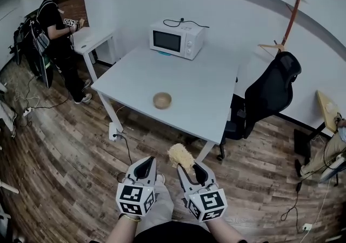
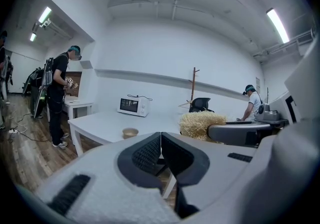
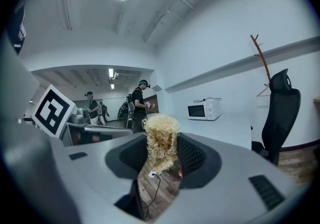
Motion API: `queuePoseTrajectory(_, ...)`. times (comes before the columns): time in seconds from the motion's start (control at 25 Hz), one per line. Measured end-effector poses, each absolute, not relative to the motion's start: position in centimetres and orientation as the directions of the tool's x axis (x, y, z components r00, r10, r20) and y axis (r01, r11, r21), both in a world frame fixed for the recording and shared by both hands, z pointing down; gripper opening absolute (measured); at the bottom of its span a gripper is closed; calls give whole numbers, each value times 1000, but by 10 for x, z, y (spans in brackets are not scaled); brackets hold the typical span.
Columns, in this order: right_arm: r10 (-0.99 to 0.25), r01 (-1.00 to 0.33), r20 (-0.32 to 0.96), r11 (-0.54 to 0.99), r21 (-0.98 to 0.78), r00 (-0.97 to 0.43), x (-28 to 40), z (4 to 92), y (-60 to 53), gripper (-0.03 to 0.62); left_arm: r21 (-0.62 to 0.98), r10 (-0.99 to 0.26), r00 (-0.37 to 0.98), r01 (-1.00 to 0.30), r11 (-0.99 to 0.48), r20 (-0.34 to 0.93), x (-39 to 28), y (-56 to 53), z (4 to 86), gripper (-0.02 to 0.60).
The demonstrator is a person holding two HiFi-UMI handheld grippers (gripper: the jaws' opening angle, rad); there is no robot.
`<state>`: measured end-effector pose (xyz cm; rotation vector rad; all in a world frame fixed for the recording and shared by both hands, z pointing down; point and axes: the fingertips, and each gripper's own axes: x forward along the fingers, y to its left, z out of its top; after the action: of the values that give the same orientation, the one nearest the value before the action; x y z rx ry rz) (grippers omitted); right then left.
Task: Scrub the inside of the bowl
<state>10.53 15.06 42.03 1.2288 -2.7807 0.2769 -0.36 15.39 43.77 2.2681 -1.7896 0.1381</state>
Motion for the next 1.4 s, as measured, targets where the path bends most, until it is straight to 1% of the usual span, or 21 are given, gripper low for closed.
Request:
queuePoseTrajectory(0.44, -757, -771, 149, 627, -109, -637, 62, 415, 50, 170, 154, -932, 278, -957, -247, 233, -57, 45, 444, 20)
queuePoseTrajectory(0.84, -774, -793, 175, 599, -113, -609, 22, 418, -47, 172, 178, -913, 312, -946, -272, 262, -102, -54, 451, 20)
queuePoseTrajectory(1.12, -793, -817, 195, 560, -139, -577, 6, 431, -97, 172, 187, -884, 352, -933, -307, 309, -122, -104, 470, 20)
queuePoseTrajectory(1.4, -796, -824, 213, 545, -153, -566, -6, 444, -138, 172, 204, -863, 364, -929, -309, 349, -138, -144, 496, 20)
